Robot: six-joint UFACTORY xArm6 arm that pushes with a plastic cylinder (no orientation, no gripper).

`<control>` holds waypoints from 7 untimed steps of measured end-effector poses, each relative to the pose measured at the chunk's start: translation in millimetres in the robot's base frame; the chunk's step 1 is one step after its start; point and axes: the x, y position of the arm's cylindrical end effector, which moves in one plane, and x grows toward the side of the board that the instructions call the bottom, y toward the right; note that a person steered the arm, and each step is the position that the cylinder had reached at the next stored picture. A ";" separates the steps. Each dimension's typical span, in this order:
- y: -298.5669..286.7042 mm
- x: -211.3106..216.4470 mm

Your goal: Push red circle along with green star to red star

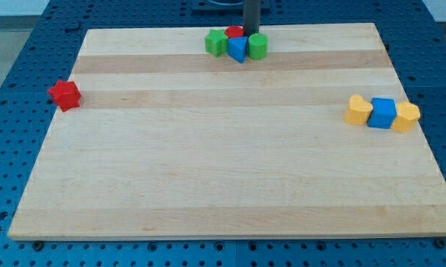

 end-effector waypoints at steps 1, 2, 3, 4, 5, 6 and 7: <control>-12.5 7.5; -28.6 10.3; -47.6 10.3; -68.4 10.2; -93.4 10.2; -119.5 10.5; -140.0 12.9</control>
